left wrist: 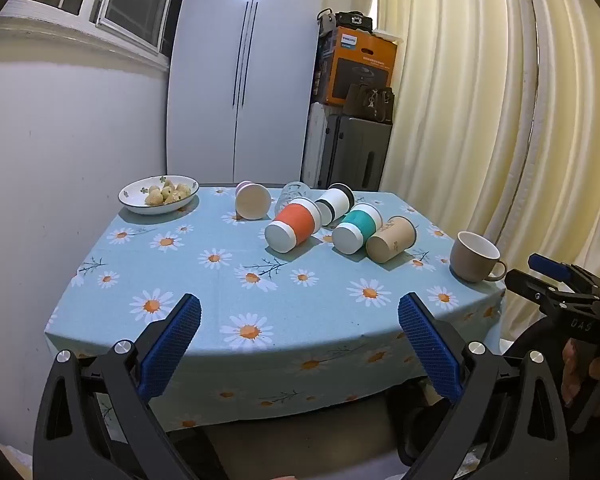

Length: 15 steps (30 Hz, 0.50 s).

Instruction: Flip cup upright

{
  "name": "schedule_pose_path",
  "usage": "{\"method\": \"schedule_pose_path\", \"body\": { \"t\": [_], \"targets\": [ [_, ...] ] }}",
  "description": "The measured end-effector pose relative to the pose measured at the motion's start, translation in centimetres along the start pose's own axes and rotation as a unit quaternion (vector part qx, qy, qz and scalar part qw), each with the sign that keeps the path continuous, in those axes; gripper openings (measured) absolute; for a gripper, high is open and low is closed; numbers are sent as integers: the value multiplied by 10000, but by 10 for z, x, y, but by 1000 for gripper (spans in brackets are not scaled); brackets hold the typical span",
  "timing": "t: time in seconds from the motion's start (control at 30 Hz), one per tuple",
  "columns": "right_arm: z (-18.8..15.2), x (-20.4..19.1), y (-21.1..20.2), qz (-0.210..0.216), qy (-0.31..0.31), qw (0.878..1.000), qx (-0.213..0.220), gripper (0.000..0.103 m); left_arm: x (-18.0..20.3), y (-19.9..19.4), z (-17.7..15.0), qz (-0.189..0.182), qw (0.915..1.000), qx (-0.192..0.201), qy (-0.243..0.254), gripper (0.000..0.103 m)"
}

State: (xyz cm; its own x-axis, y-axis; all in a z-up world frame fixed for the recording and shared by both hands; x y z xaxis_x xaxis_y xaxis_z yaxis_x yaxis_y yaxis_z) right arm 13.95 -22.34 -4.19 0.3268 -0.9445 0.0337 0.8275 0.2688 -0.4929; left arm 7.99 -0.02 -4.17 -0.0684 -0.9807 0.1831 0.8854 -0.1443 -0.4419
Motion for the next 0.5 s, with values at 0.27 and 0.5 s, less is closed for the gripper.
{"method": "schedule_pose_path", "body": {
  "t": [0.27,0.5],
  "targets": [
    [1,-2,3,-26,-46,10000,25,89,1,0,0,5,10000,-6,25,96],
    [0,-3,1,-9,-44,10000,46,89,1,1,-2,-6,10000,-7,29,96]
  ]
}}
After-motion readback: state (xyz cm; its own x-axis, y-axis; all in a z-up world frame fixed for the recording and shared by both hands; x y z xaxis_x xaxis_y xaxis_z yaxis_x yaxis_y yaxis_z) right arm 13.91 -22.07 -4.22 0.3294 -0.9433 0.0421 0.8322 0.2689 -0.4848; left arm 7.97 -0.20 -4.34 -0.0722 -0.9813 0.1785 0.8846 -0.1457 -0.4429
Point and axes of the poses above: each gripper's, at about its wrist camera, not at the fingertips, and y roughly the way its jaws point, x to its right, z to its top, the point moved 9 cm from there along y, roughly the way its jaws point, and after that the axes turned 8 degrees about -z, right-handed, at the moved point
